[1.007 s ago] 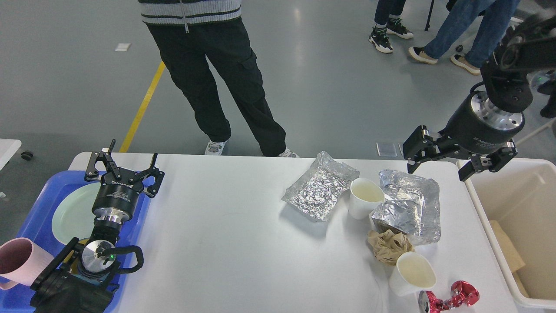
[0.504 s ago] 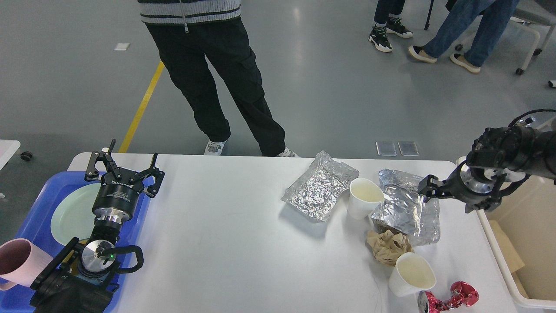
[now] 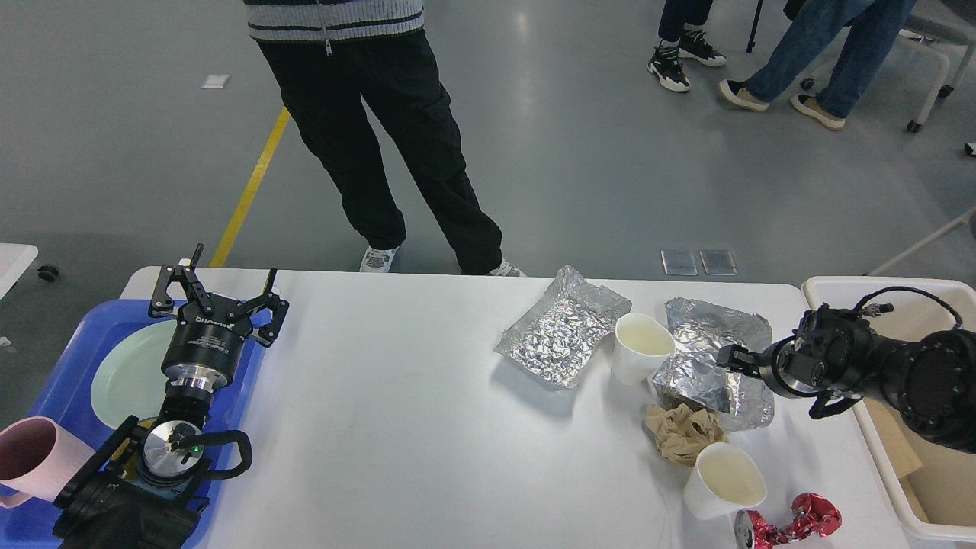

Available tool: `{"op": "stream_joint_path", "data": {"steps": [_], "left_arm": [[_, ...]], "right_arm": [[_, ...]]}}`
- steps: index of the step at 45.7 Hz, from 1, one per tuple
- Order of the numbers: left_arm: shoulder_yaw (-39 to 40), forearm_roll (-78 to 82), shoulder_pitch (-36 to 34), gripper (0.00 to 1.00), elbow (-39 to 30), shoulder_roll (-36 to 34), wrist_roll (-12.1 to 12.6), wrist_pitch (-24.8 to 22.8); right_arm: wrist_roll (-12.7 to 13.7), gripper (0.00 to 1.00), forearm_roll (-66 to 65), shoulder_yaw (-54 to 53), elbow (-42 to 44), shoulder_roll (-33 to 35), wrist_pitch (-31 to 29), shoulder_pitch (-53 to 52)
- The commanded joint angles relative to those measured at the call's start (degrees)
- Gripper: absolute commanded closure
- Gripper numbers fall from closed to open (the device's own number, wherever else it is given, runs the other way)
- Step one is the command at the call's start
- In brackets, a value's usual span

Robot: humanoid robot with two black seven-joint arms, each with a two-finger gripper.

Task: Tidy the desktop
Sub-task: 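Grasp the crumpled foil bag with the right gripper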

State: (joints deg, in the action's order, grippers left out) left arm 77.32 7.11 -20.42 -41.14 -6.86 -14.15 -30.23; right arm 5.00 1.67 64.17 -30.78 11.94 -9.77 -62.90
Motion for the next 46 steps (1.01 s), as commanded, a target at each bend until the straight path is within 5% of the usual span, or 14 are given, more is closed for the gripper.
{"op": "stream_joint_path", "data": {"steps": [1, 25, 37, 44, 46], "left_arm": [[-0.1, 0.0, -0.1, 0.04, 0.0, 0.0, 0.0, 0.0], [0.0, -0.1, -0.1, 0.04, 0.0, 0.0, 0.0, 0.0], [0.0, -0.1, -0.1, 0.04, 0.0, 0.0, 0.0, 0.0], [0.0, 0.0, -0.1, 0.04, 0.0, 0.0, 0.0, 0.0], [-0.1, 0.0, -0.1, 0.04, 0.0, 0.0, 0.0, 0.0]], "right_arm": [[0.0, 0.02, -0.1, 0.4, 0.4, 0.0, 4.8, 1.5], [0.1, 0.03, 0.0, -0.9, 2.7, -1.7, 7.2, 5.4], [0.1, 0.37, 0.1, -1.1, 2.7, -2.0, 7.7, 5.6], [0.2, 0.65, 0.3, -1.8, 2.6, -2.1, 7.8, 6.0], [0.4, 0.83, 0.3, -2.4, 2.6, -2.1, 7.8, 6.4]]}}
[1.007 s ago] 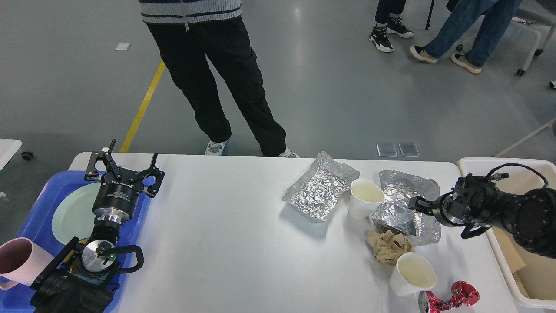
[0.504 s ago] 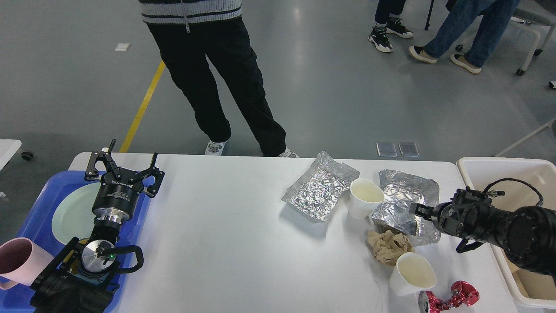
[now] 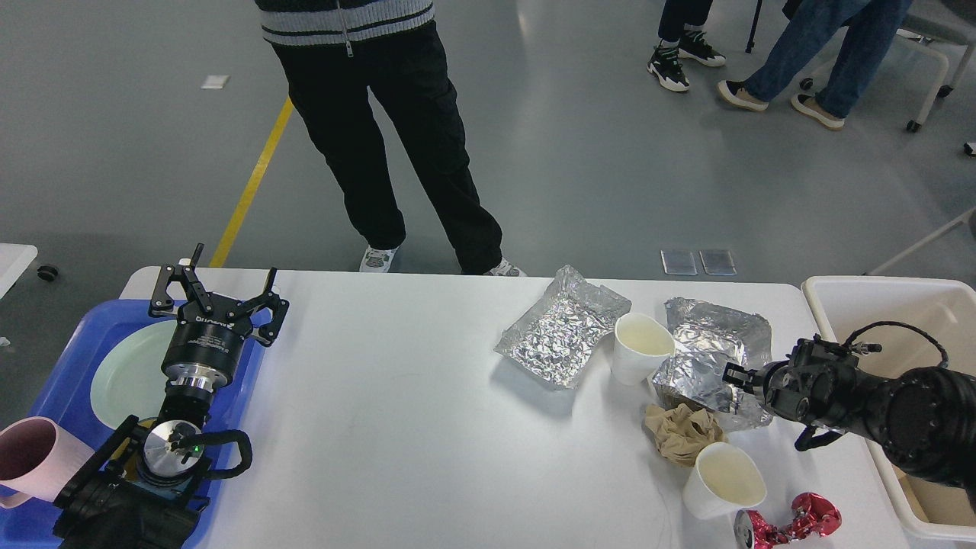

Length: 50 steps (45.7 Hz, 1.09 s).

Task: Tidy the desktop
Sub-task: 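Grasp the crumpled foil bag with the right gripper, then lift the foil bag and drop it into the white bin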

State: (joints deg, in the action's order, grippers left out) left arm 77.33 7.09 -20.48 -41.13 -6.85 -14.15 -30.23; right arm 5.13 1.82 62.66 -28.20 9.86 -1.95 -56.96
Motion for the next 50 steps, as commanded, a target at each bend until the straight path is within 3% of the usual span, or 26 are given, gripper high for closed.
{"op": "stream_joint_path", "data": {"steps": [1, 4, 33, 45, 50], "left_arm": [[0.0, -0.1, 0.0, 0.04, 0.0, 0.0, 0.0, 0.0], [0.0, -0.1, 0.0, 0.04, 0.0, 0.0, 0.0, 0.0], [0.0, 0.0, 0.0, 0.04, 0.0, 0.0, 0.0, 0.0], [0.0, -0.1, 0.0, 0.04, 0.0, 0.0, 0.0, 0.0], [0.0, 0.0, 0.0, 0.04, 0.0, 0.0, 0.0, 0.0]], "right_arm": [[0.2, 0.88, 0.2, -0.9, 0.0, 0.0, 0.0, 0.4], [0.3, 1.0, 0.3, -0.9, 0.0, 0.0, 0.0, 0.4], [0.7, 1.0, 1.2, -2.9, -1.8, 1.8, -0.9, -1.2], [0.8, 1.0, 1.2, -2.6, -13.9, 10.3, -1.4, -11.6], [0.8, 1.0, 1.2, -2.6, -16.5, 13.1, -4.3, -16.1]]}}
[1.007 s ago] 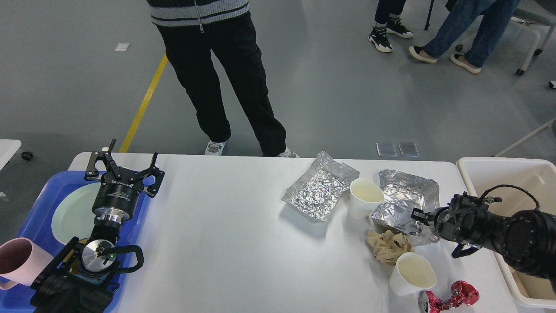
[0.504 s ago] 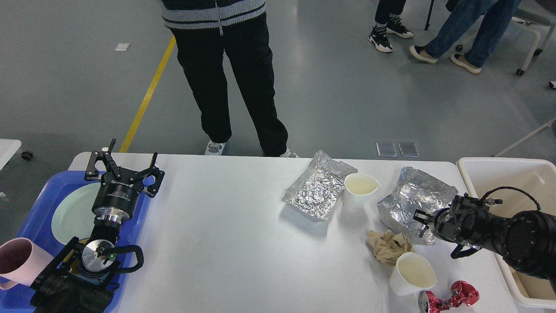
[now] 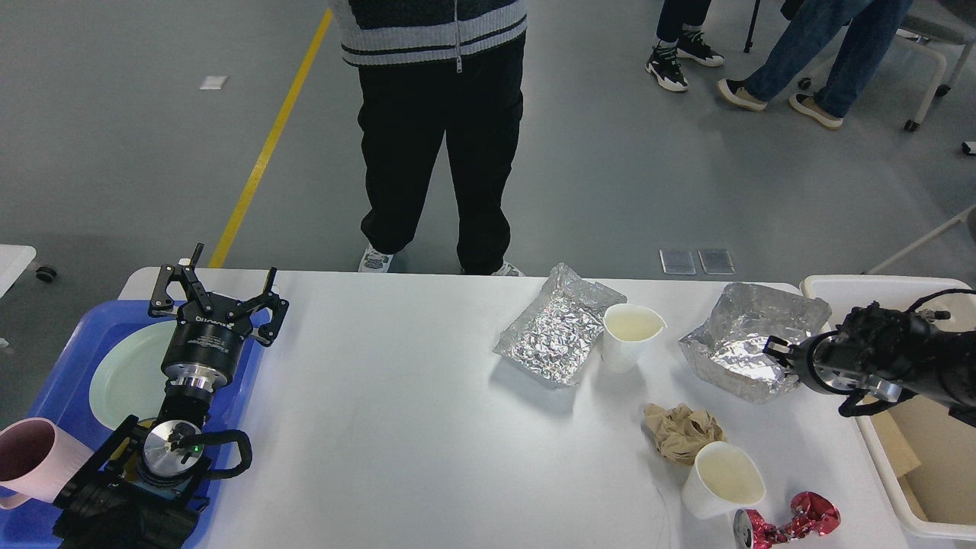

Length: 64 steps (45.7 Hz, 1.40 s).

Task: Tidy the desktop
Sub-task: 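Lift the foil bag and drop it into the white bin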

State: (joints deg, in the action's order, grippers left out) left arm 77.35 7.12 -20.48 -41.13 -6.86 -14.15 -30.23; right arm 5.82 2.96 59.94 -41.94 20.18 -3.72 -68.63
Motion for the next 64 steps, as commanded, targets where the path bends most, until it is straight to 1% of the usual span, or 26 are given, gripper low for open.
{"op": "stream_joint_path", "data": {"steps": [1, 7, 15, 20, 25, 30, 34, 40, 46, 53, 58, 64], "left_arm": [[0.0, 0.0, 0.0, 0.04, 0.0, 0.0, 0.0, 0.0], [0.0, 0.0, 0.0, 0.04, 0.0, 0.0, 0.0, 0.0], [0.0, -0.1, 0.0, 0.04, 0.0, 0.0, 0.0, 0.0], [0.0, -0.1, 0.0, 0.04, 0.0, 0.0, 0.0, 0.0], [0.0, -0.1, 0.0, 0.04, 0.0, 0.0, 0.0, 0.0], [0.0, -0.1, 0.0, 0.04, 0.0, 0.0, 0.0, 0.0], [0.0, -0.1, 0.0, 0.04, 0.0, 0.0, 0.0, 0.0], [0.0, -0.1, 0.0, 0.04, 0.0, 0.0, 0.0, 0.0], [0.0, 0.0, 0.0, 0.04, 0.0, 0.0, 0.0, 0.0], [-0.1, 0.0, 0.0, 0.04, 0.0, 0.0, 0.0, 0.0], [-0.1, -0.1, 0.1, 0.04, 0.0, 0.0, 0.0, 0.0], [-0.1, -0.1, 0.0, 0.04, 0.0, 0.0, 0.0, 0.0]], "right_arm": [[0.1, 1.0, 0.1, 0.1, -3.2, 3.3, -3.3, -5.3], [0.1, 1.0, 1.7, 0.3, -6.0, 6.4, -8.1, -10.7], [0.2, 1.0, 2.8, 1.4, -9.6, 11.2, -18.0, -20.0], [0.5, 1.0, 2.8, 4.9, -12.2, 12.4, -23.4, -27.4], [0.5, 1.0, 2.8, 10.0, -17.7, 12.4, -26.9, -36.0], [0.5, 1.0, 2.8, 14.9, -25.3, 12.3, -27.1, -45.4], [0.6, 1.0, 2.6, 17.1, -29.9, 12.4, -27.1, -50.9], [1.1, 1.0, 2.5, 19.0, -34.1, 12.8, -26.6, -54.4], [1.1, 1.0, 2.5, 19.5, -33.9, 13.8, -25.8, -54.3], [1.2, 1.0, 1.6, 21.2, -32.4, 20.4, -23.3, -53.8], [1.2, 1.0, 0.4, 22.1, -27.4, 24.6, -22.4, -50.7], [1.1, 1.0, 0.0, 20.0, -19.6, 29.8, -22.4, -44.6]]}}
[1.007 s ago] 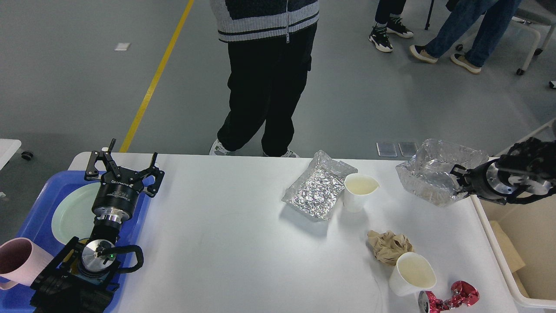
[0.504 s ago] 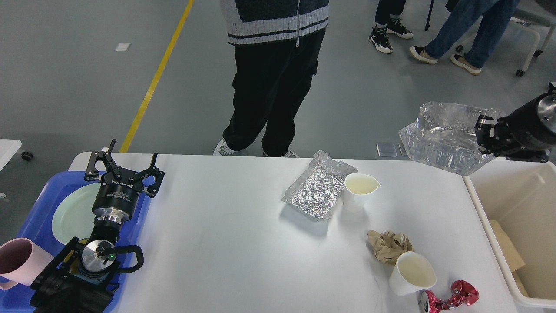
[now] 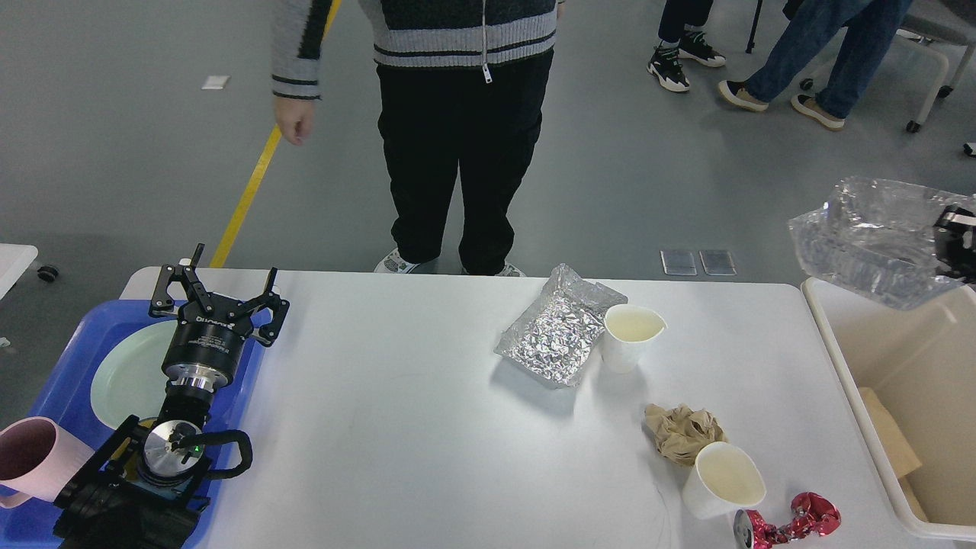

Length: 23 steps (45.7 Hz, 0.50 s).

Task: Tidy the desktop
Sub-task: 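Lift the foil bag and drop it into the white bin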

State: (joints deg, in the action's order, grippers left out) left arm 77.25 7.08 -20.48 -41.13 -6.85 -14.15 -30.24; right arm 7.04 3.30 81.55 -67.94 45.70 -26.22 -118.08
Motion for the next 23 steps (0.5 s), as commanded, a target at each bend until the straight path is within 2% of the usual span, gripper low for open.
{"op": "stream_joint_path", "data": {"steps": [1, 7, 15, 23], "left_arm": [[0.0, 0.0, 0.1, 0.04, 0.0, 0.0, 0.0, 0.0], [0.0, 0.0, 0.0, 0.04, 0.0, 0.0, 0.0, 0.0], [0.0, 0.0, 0.0, 0.04, 0.0, 0.0, 0.0, 0.0], [0.0, 0.0, 0.0, 0.04, 0.0, 0.0, 0.0, 0.0]], "right_arm": [[-0.1, 1.0, -0.4, -2.1, 7.7, 4.8, 0.2, 6.0], [-0.4, 1.0, -0.3, -6.7, 17.0, 6.8, 2.2, 18.6], [-0.3, 1.0, -0.3, -19.7, 27.1, 6.0, 7.9, 38.1], [-0.3, 1.0, 0.0, -28.5, 38.0, -0.9, 16.8, 55.9]]}}
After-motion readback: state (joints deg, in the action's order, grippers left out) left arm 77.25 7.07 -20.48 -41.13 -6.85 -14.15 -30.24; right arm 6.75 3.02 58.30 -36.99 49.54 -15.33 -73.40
